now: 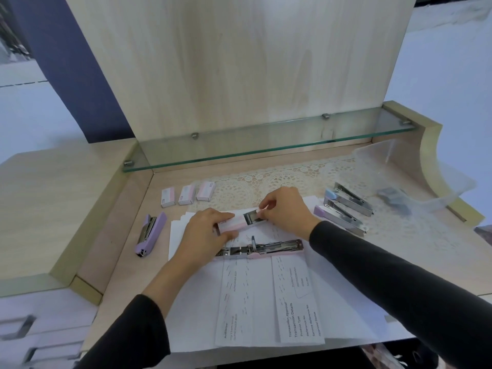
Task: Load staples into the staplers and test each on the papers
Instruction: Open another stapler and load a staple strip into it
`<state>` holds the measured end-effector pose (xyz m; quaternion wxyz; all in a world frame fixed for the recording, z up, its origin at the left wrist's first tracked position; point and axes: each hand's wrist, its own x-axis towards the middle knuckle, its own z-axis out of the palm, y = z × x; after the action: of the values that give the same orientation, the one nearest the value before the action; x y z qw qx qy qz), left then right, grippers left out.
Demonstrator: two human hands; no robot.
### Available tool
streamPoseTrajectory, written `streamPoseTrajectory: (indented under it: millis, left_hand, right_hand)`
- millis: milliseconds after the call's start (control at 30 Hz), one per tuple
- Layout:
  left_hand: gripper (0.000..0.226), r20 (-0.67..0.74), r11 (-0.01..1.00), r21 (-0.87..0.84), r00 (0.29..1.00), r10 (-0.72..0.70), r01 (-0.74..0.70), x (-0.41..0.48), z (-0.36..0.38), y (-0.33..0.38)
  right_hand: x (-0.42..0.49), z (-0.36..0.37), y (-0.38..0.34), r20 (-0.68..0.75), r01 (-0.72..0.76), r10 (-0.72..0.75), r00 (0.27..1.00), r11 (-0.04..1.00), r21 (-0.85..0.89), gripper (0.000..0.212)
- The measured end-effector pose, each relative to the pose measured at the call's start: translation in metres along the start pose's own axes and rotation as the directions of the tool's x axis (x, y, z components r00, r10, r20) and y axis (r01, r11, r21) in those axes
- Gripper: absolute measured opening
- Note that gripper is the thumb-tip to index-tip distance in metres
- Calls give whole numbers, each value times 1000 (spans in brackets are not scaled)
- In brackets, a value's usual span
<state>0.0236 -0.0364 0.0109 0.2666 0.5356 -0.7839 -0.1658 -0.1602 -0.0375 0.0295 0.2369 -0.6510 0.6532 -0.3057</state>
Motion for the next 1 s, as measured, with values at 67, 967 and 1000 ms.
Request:
streamPoseTrajectory:
  millis: [67, 967, 1000]
  left_hand:
    - [39, -9, 1000, -4, 1000, 7, -7, 2, 0, -1]
    - [44, -56, 983, 183, 998, 10, 1, 73, -3, -24]
    - [41, -57, 986, 166, 998, 9, 0, 72, -3, -23]
  right_hand:
    - [2, 2, -1, 0, -21, 21, 1000, 999, 37, 13]
    - [3, -17, 10, 33, -82, 75, 997, 921, 380, 9]
    - [0, -20, 12, 37, -76, 67, 997, 928, 365, 9]
